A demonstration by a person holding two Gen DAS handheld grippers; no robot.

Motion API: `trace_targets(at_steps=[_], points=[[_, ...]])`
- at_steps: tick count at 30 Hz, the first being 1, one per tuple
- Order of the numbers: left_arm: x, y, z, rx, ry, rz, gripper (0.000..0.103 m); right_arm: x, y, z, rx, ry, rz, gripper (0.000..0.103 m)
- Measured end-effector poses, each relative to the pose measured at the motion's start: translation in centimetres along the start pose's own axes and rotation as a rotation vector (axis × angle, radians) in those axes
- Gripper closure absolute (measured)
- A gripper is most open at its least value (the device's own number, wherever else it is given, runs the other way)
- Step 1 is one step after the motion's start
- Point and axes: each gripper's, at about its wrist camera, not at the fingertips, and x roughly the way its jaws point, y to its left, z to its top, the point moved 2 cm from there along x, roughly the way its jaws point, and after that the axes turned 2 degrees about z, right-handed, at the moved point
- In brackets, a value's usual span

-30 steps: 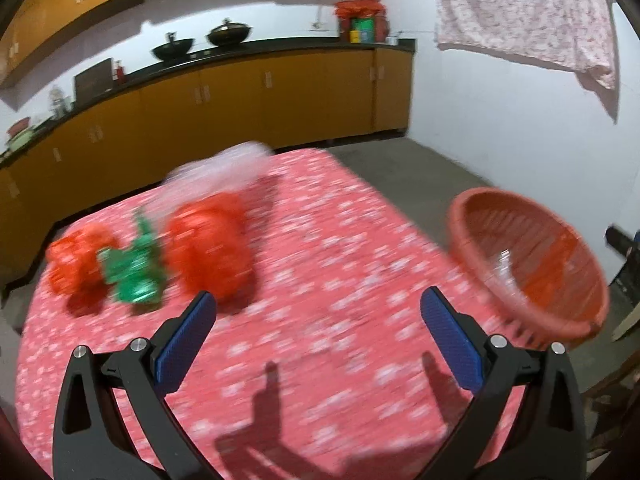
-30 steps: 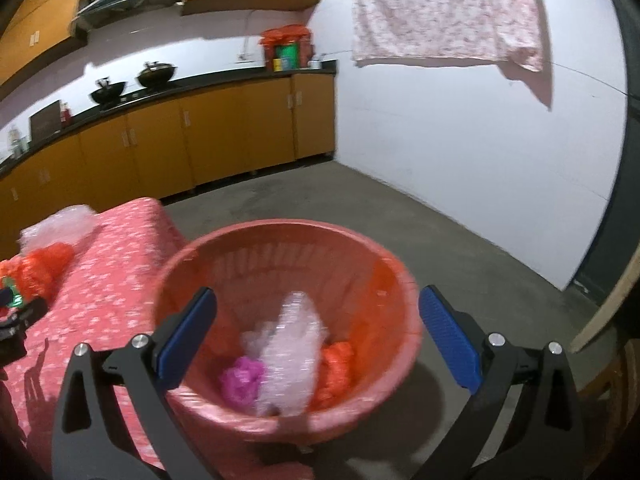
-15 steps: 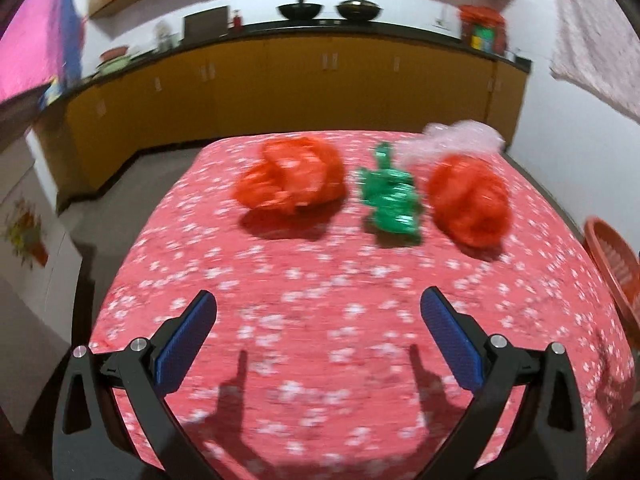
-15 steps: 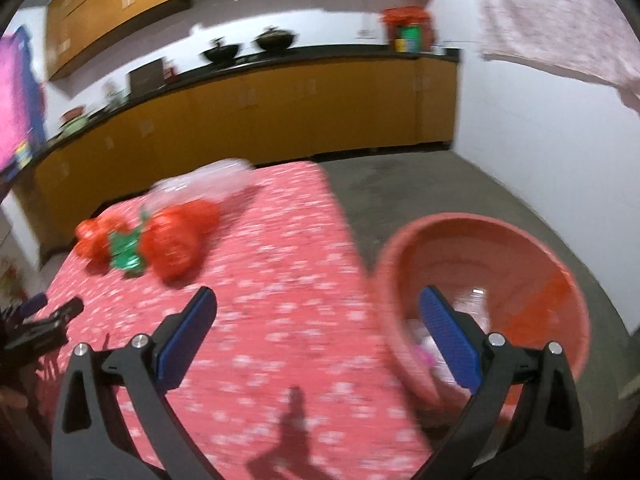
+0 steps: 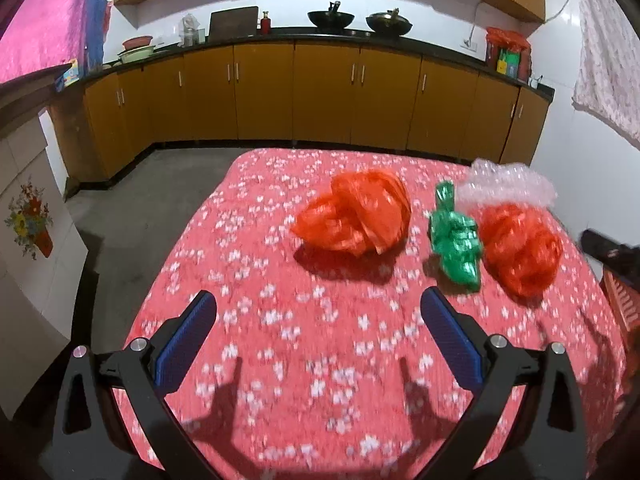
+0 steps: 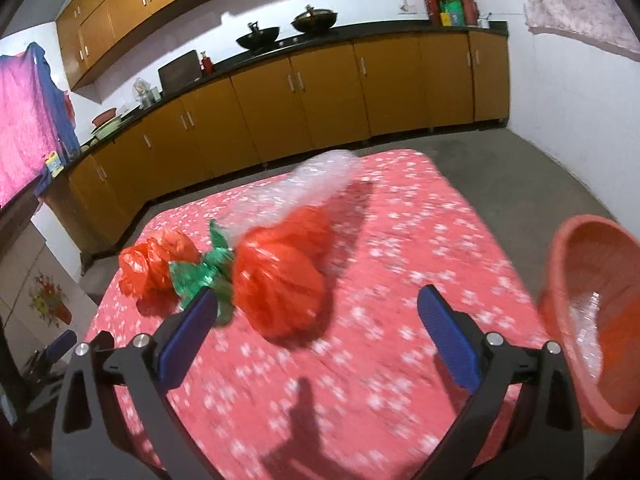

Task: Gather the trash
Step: 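Grasp an orange bag with the left tool while the right tool grasps another orange bag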

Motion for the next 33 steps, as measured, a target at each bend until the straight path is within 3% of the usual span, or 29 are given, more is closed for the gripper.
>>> trace_targets(at_steps=[5, 10, 12, 14, 19, 28, 33], points=[[1.3, 0.1, 1.6, -0.004, -0.019, 0.006, 0.002, 3.7, 1.7, 0.4, -0.083, 0.04, -0.036, 0.018], [2.7, 0.1, 3.1, -0.012, -0.031, -0.008, 0.002, 6.0, 1.4, 0.2, -0.087, 0.092, -0.034, 0.024], [3.2, -0.2, 3.5, -0.004, -0.035, -0.012, 0.002, 6.6, 1.6, 0.1, -0.105, 0.108, -0.025, 0.032], [4.0, -0.6, 3.8, 0.011, -0.027, -0.011, 0.002, 7.2, 1.9, -0.2, -0.123, 0.139, -0.002, 0.049], [5.3, -1.9, 4.2, 0.046, -0.004, -0.036, 0.002, 6.9, 1.7, -0.5, -0.145, 0.139, 0.015, 0.063], [8.3, -3.6, 5.0, 0.132, 0.04, -0.05, 0.003, 4.7, 0.2, -1.5, -0.114, 0.146, 0.04, 0.067], [8.7, -3.3, 4.3, 0.111, 0.083, -0.104, 0.025, 3.1, -0.5, -2.4, -0.103, 0.152, 0.052, 0.067]])
